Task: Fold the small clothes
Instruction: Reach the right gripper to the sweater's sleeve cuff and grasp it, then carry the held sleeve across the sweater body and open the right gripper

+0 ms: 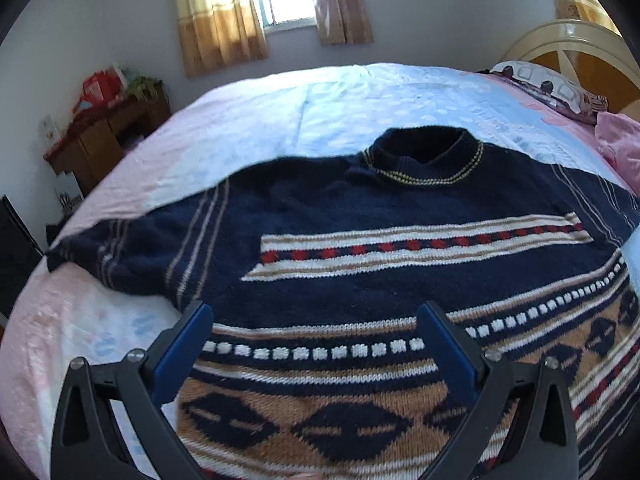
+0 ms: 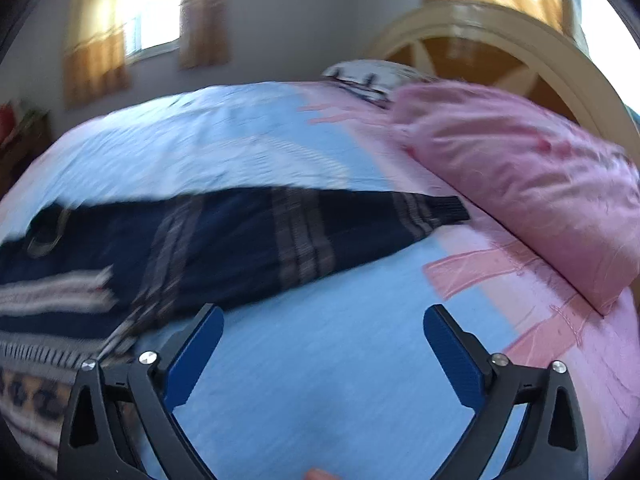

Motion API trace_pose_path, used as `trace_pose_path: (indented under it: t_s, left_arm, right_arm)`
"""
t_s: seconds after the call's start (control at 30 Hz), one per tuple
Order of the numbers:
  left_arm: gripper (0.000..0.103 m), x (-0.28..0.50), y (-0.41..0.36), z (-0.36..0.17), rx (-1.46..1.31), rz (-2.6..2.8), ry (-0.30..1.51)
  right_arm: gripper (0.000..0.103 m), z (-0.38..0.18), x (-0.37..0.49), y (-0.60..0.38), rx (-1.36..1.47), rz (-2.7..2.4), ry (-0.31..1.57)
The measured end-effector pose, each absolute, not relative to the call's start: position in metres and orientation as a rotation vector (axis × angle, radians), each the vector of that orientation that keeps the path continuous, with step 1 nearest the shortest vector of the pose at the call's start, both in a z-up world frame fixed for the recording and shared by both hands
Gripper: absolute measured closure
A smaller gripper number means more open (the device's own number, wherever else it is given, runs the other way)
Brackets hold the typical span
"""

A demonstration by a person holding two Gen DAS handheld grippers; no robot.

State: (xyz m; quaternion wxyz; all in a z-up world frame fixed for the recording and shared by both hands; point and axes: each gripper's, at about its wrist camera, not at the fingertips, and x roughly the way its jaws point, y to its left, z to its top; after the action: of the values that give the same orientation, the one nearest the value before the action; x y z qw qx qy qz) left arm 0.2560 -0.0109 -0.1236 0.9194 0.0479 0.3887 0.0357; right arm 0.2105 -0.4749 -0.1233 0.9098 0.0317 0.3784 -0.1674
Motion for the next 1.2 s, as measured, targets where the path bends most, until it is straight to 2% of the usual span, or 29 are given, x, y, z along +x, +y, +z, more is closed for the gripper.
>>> trace_pose_path:
  t_s: [0.07, 0.2, 0.3, 0.73, 0.77, 0.83, 0.9, 1.0, 1.2]
  left_arm:
    - [0.0, 0.26, -0.011, -0.129, 0.069, 0.059, 0.82]
    - [0.0, 0.265, -0.005, -0.138, 0.009, 0.054, 0.863]
    - [0.0, 0.267, -0.005, -0.145, -0.005, 0.058, 0.884]
    - [0.0, 0.27, -0.01, -0.161, 0.0, 0.048, 0.937]
    - [0.0, 0.27, -0.01, -0.161, -0.001, 0.047, 0.939]
    - [0.0, 0.27, -0.011, -0.162, -0.002, 0.049, 0.937]
    - [0.0, 0.271, -0.011, -0.163, -0.006, 0.043, 0.942]
    - [0.0, 0.273, -0.007, -0.165, -0.034, 0.023, 0.952]
    - [0.0, 0.272, -0.007, -0.165, -0.042, 0.001, 0.953]
  right_arm:
    - [0.023, -0.129, 0.225, -0.505, 0.121, -0.389, 0.796]
    - [0.035, -0.142, 0.249, -0.576, 0.28, -0.475, 0.824]
    - [0.041, -0.145, 0.258, -0.614, 0.36, -0.532, 0.81]
    - [0.041, -0.17, 0.323, -0.685, 0.463, -0.591, 0.844]
    - [0.044, -0.171, 0.327, -0.687, 0.469, -0.583, 0.843]
    - [0.058, -0.172, 0.335, -0.69, 0.477, -0.567, 0.842]
    - [0.09, -0.174, 0.345, -0.689, 0.465, -0.545, 0.855]
    - [0.094, -0.166, 0.347, -0.671, 0.402, -0.528, 0.835]
    - [0.095, -0.122, 0.349, -0.598, 0.281, -0.396, 0.755]
